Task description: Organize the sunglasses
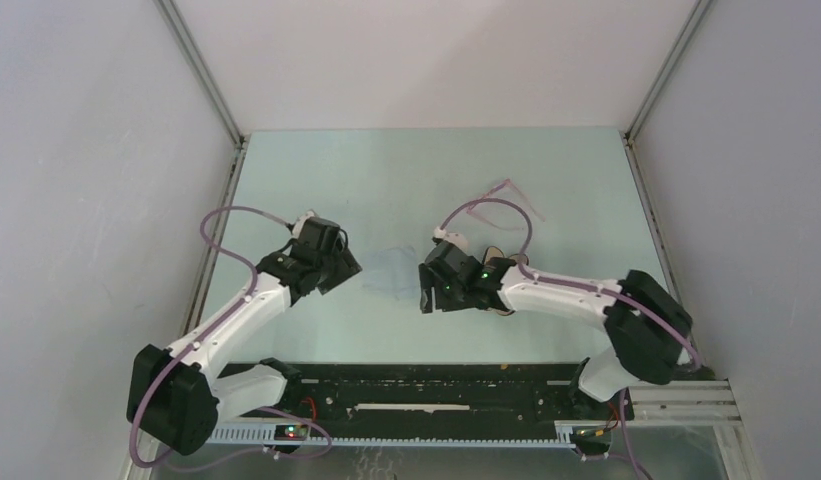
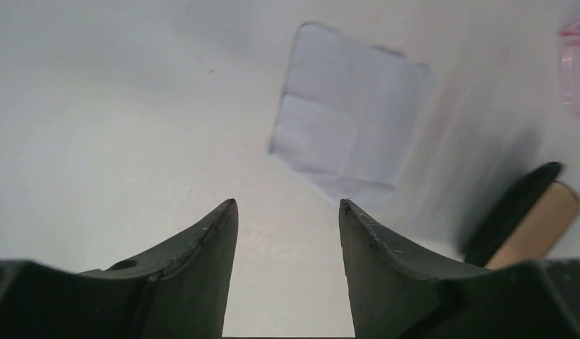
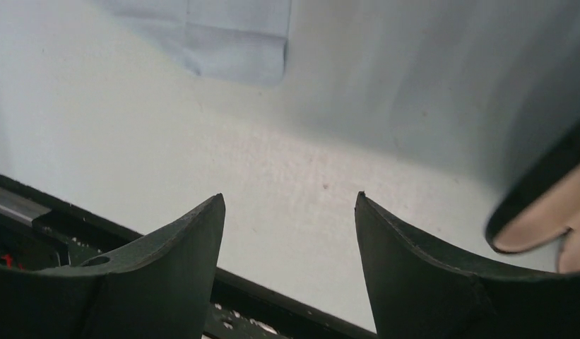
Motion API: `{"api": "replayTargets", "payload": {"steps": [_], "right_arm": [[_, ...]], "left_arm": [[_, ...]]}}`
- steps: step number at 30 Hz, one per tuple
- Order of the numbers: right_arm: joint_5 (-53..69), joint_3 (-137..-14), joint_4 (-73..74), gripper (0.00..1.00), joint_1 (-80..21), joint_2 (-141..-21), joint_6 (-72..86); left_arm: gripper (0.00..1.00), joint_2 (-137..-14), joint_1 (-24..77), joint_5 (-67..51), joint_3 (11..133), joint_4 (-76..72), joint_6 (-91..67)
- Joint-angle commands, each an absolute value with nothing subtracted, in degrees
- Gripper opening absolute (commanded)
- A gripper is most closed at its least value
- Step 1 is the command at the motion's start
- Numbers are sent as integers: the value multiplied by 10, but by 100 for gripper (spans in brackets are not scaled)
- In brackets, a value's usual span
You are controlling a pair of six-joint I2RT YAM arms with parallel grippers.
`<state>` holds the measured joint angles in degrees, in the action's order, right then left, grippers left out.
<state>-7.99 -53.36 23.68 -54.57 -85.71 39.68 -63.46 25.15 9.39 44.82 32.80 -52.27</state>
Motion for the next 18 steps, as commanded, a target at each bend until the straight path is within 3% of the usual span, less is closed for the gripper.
{"api": "replayTargets", "payload": {"steps": [1, 8, 18], "right_arm": [[-98, -587, 182, 76, -550, -913, 417], [-92, -636, 171, 69, -548, -1005, 423], [-120, -680, 178, 49, -545, -1070, 407]], "left_arm": [[61, -624, 250, 121, 402, 323, -508], [65, -638, 250, 88, 355, 241, -475], [56, -765, 250, 58, 368, 201, -485]]}}
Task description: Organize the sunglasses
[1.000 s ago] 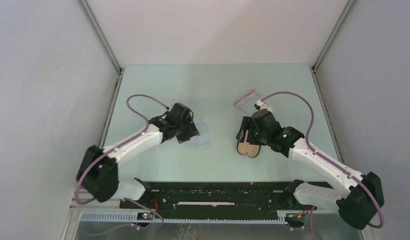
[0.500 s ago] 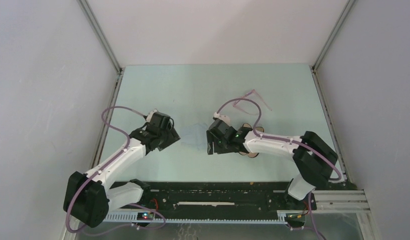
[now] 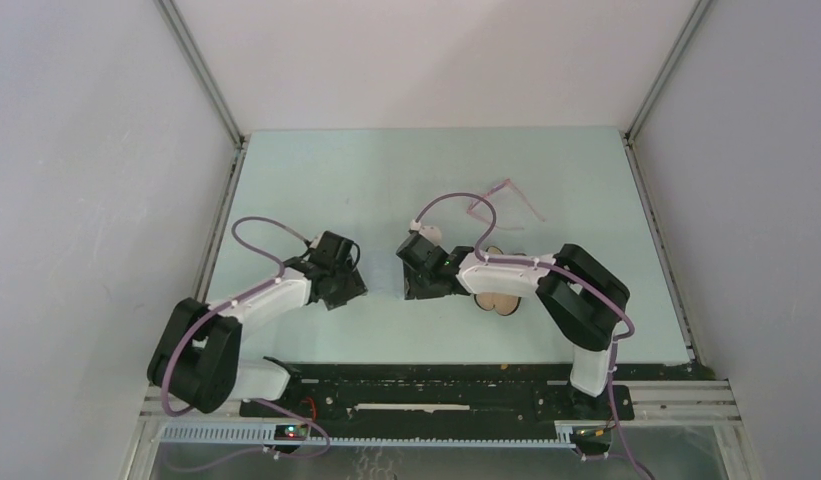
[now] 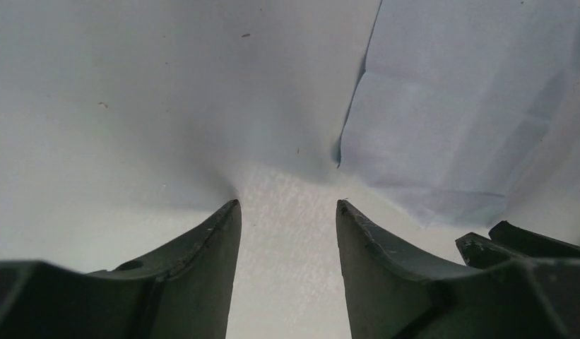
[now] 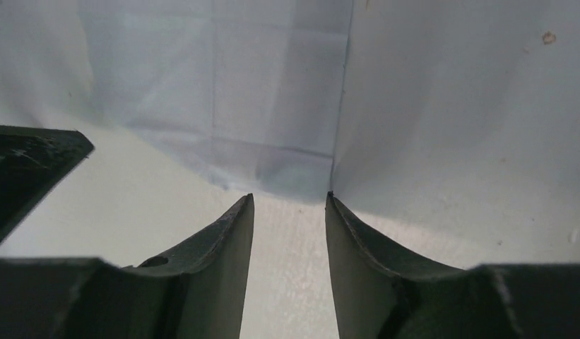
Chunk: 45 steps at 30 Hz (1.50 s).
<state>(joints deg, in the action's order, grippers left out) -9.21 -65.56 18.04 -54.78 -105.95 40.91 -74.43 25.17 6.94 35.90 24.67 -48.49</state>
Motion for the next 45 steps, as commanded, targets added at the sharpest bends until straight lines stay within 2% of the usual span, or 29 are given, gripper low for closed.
{"api": "replayTargets", "payload": {"steps": [1, 7, 16, 20, 21, 22, 29, 35, 42, 45], "right_arm": [[-122, -681, 179, 46, -544, -1071, 408], [-115, -680, 173, 36, -529, -1080, 408], [-105, -687, 173, 0, -520, -1080, 399], [-105, -688, 175, 0, -517, -1066, 396], [-105, -688, 176, 0, -516, -1062, 395], [-105, -688, 176, 0, -516, -1059, 394], [-105, -707, 187, 0, -513, -1048, 384], [-122, -714, 212, 0, -520, -993, 378], [-146, -659, 241, 0, -587, -931, 385], [-151, -632, 240, 0, -615, -941, 409]], "left_arm": [[55, -769, 250, 59, 369, 197, -486], [47, -816, 250, 54, 384, 176, -492], [28, -889, 250, 34, 431, 159, -481], [10, -892, 250, 24, 454, 170, -474], [2, -890, 250, 22, 460, 172, -470], [0, -888, 250, 21, 467, 177, -465], [0, -864, 250, 30, 511, 213, -438], [0, -783, 250, 34, 541, 279, -412], [0, -648, 255, 9, 468, 305, -429], [0, -655, 251, 34, 432, 277, -430]]}}
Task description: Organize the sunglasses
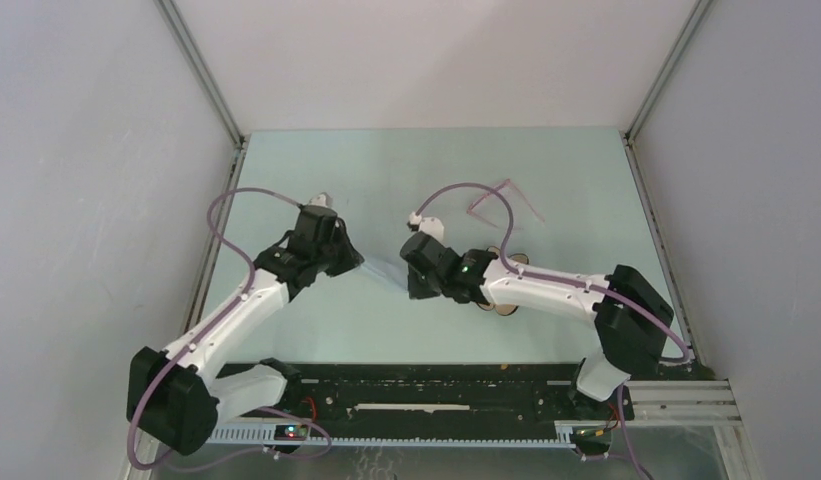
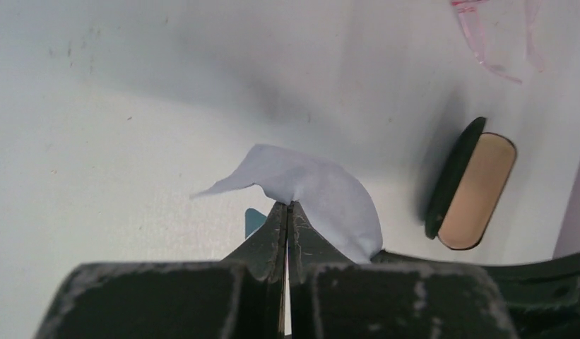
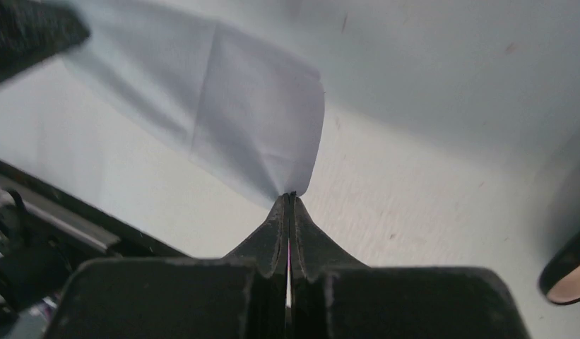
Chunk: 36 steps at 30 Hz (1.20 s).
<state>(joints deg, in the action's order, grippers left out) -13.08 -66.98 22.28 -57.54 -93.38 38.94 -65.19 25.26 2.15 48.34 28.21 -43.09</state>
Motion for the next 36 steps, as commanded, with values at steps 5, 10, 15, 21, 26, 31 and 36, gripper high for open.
{"api": "replayTargets", "payload": {"steps": [5, 10, 15, 21, 26, 31, 36], "right_arm": [[-139, -626, 253, 31, -632, -957, 436], [-173, -612, 265, 47, -630, -907, 432], [-145, -608, 235, 46, -593, -904, 414], [-69, -622, 166, 44, -531, -953, 392], [-53, -665, 165, 44, -508, -1019, 369], [-37, -699, 166, 45, -503, -1066, 360], [-14, -708, 162, 44, -499, -1095, 364]], "left_arm": [[28, -756, 239, 34, 499, 316, -402], [60, -699, 232, 100, 530, 342, -386], [60, -687, 218, 99, 516, 346, -382], [89, -710, 218, 52, 450, 245, -395], [86, -796, 217, 48, 501, 263, -349], [72, -859, 217, 25, 522, 256, -338], [67, -898, 217, 6, 507, 230, -354]]}}
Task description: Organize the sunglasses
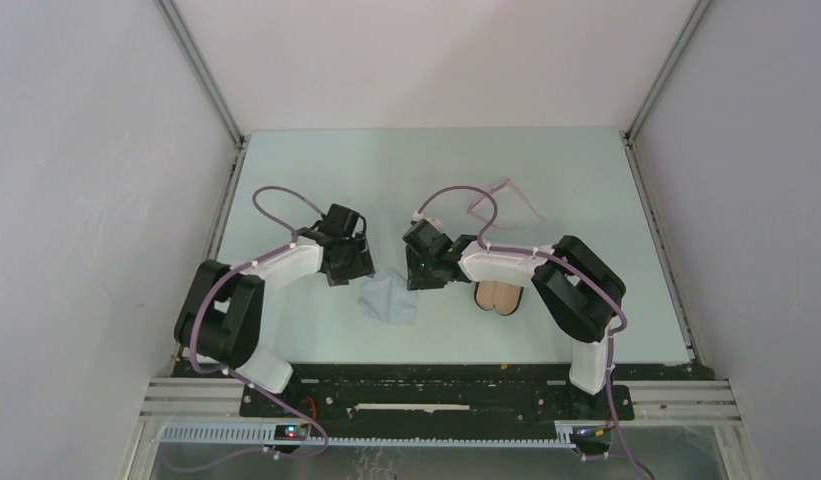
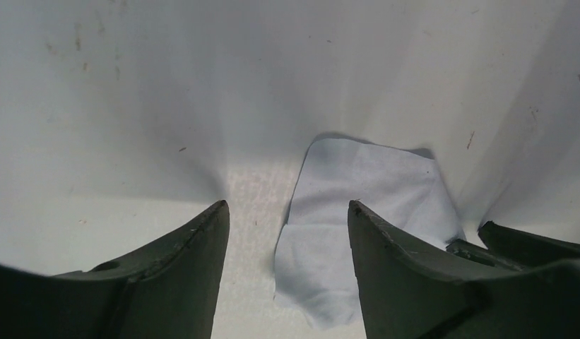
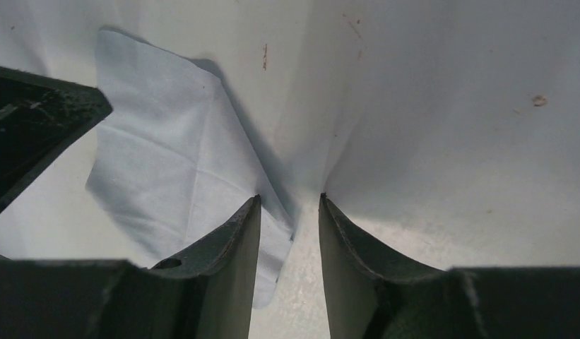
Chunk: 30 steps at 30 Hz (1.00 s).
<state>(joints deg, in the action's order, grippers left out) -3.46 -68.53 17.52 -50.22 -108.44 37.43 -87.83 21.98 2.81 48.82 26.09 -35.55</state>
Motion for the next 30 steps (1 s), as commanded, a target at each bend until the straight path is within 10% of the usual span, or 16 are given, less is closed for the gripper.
{"api": "replayTargets", "payload": {"steps": [1, 6, 12, 28, 30], "right_arm": [[-12, -708, 161, 43, -500, -1097, 364], [-15, -707, 151, 29, -505, -1092, 360], [-32, -708, 156, 0, -493, -1059, 355], [-130, -707, 204, 0, -482, -989, 317], [-158, -719, 200, 25, -467, -1010, 314]], "left_arm": [[66, -905, 217, -3, 506, 226, -357], [52, -930, 217, -27, 504, 212, -366], [0, -928, 218, -92, 513, 193, -362], [0, -860, 228, -77, 548, 202, -361], [4, -910, 228, -41, 596, 221, -355]]}}
